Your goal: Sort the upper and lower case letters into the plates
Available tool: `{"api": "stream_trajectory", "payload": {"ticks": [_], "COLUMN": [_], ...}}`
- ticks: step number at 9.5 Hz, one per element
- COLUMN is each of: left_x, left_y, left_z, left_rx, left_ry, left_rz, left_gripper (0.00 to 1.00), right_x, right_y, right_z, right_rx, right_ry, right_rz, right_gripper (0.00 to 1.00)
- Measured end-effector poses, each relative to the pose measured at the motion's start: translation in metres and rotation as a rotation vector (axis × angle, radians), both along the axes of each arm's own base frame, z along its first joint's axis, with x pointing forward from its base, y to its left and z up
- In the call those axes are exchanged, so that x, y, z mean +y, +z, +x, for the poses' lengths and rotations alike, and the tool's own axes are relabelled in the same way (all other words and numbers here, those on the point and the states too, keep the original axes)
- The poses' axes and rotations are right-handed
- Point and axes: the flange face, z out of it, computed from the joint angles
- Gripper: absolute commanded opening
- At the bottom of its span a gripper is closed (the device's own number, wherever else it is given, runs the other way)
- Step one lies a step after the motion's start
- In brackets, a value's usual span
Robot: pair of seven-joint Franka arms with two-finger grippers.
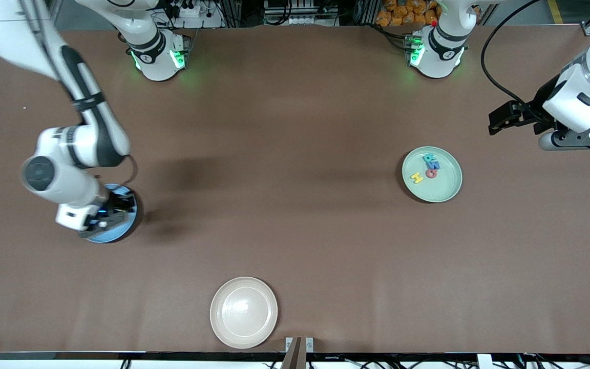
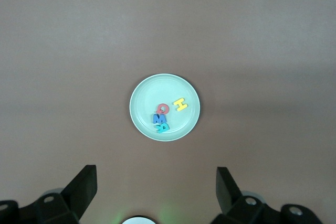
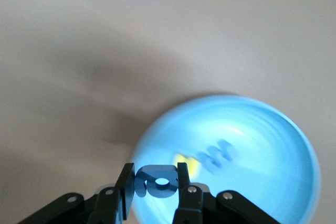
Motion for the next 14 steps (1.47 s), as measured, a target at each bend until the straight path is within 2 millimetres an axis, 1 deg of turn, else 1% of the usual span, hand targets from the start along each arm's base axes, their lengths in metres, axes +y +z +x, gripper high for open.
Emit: {"api": "stream_trajectory", "payload": {"ticks": [1, 2, 3, 4, 5, 6, 7, 9, 10, 11, 12, 13, 14], "left_x": [0.0, -0.001, -0.002, -0.005, -0.007, -0.008, -0.008, -0.008, -0.007, -0.005, -0.004, -0.004, -0.004], "left_y": [0.0, 0.0, 0.0, 0.001, 0.003, 0.005, 0.005, 0.005, 0.005, 0.004, 0.004, 0.004, 0.004], "left_z": [0.0, 0.0, 0.0, -0.001, -0.001, -0.001, -0.001, -0.001, -0.001, 0.0, 0.0, 0.0, 0.0], "left_rx": [0.0, 0.0, 0.0, -0.002, -0.007, -0.01, -0.01, -0.01, -0.01, -0.01, -0.01, -0.01, -0.009], "left_ry": [-0.001, -0.001, -0.004, -0.009, -0.013, -0.015, -0.016, -0.015, -0.013, -0.01, -0.008, -0.008, -0.008], "left_rz": [0.0, 0.0, 0.0, -0.001, -0.002, -0.002, -0.002, -0.002, -0.002, -0.002, -0.002, -0.002, -0.002], "left_gripper": [1.0, 1.0, 1.0, 1.0, 1.0, 1.0, 1.0, 1.0, 1.0, 1.0, 1.0, 1.0, 1.0], "right_x": [-0.026, -0.028, -0.02, -0.011, -0.002, 0.004, 0.006, -0.006, -0.011, -0.013, -0.01, -0.003, 0.003], "right_y": [-0.008, -0.012, -0.012, -0.007, 0.007, 0.029, 0.059, 0.126, 0.167, 0.214, 0.265, 0.312, 0.347], "right_z": [-0.005, -0.006, -0.005, -0.002, -0.002, -0.005, -0.01, -0.022, -0.025, -0.026, -0.028, -0.035, -0.045], "right_rx": [0.016, 0.022, 0.02, 0.012, 0.01, 0.026, 0.039, 0.031, 0.03, 0.03, 0.012, -0.019, -0.052], "right_ry": [0.0, 0.003, 0.015, 0.03, 0.032, 0.017, -0.01, -0.074, -0.11, -0.152, -0.197, -0.235, -0.253], "right_rz": [0.005, 0.007, 0.01, 0.01, -0.001, -0.02, -0.027, -0.013, -0.015, -0.017, -0.017, -0.016, -0.014], "right_gripper": [0.99, 1.0, 1.0, 1.0, 1.0, 1.0, 1.0, 1.0, 1.0, 1.0, 1.0, 1.0, 1.0]}}
